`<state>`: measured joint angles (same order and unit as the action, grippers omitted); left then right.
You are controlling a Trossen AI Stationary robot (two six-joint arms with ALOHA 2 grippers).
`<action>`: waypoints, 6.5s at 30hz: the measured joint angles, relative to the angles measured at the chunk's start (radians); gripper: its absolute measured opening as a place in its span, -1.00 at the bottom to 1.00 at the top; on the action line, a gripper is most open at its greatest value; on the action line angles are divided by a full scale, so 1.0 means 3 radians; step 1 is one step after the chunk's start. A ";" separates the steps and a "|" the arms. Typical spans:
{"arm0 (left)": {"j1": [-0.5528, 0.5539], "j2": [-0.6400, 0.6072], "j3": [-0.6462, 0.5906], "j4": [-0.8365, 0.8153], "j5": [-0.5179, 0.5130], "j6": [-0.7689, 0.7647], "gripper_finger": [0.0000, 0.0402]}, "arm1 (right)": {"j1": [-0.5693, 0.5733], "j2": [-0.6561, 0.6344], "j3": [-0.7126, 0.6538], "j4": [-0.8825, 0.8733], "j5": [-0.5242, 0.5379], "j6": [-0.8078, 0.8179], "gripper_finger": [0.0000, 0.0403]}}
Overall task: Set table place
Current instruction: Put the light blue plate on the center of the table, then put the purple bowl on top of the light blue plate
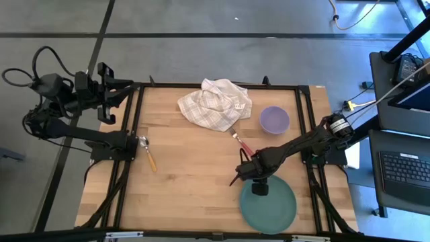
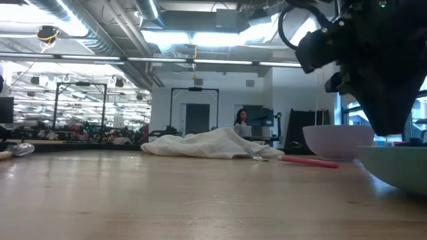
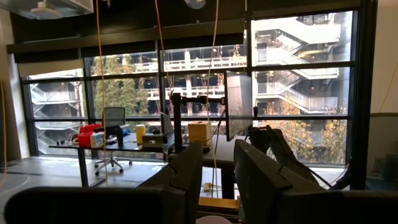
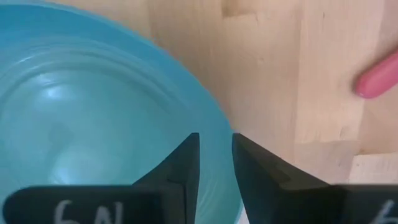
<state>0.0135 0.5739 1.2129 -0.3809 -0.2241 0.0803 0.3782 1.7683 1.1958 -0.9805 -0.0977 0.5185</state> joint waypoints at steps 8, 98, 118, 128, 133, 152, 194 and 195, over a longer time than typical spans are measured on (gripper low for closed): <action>0.0000 0.0000 0.0000 0.0000 0.0000 0.0000 -0.57 | 0.0001 0.0000 -0.0152 0.0037 0.0039 -0.0002 -0.52; 0.0000 -0.0001 0.0000 0.0001 0.0000 -0.0001 -0.57 | -0.1252 -0.0025 0.1280 0.0107 0.0504 0.1125 -0.97; 0.0000 -0.0001 0.0000 -0.0001 0.0000 0.0003 -0.57 | -0.1167 -0.0024 0.0000 0.1006 0.0085 0.1917 -0.97; -0.0001 -0.0001 0.0000 -0.0004 0.0000 0.0003 -0.57 | -0.1095 -0.0024 -0.0245 0.1047 0.0039 0.2014 -0.97; 0.0000 -0.0001 0.0000 -0.0004 0.0000 0.0003 -0.57 | -0.1044 -0.0024 -0.0291 0.1128 0.0207 0.2050 -0.97; 0.0000 -0.0001 0.0000 -0.0004 0.0000 0.0001 -0.57 | -0.1049 -0.0028 -0.0450 0.1301 0.0203 0.1997 -0.97; 0.0000 -0.0001 0.0000 -0.0004 0.0000 0.0001 -0.57 | -0.1506 -0.0025 0.0999 -0.1948 0.0638 0.0827 -0.66; 0.0000 0.0000 0.0000 -0.0004 0.0001 0.0000 -0.57 | -0.1563 -0.0024 0.0953 -0.1935 0.0601 0.0784 -0.66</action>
<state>0.0135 0.5739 1.2129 -0.3820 -0.2238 0.0803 -0.0907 1.7611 1.4816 -1.5610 0.0826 0.7536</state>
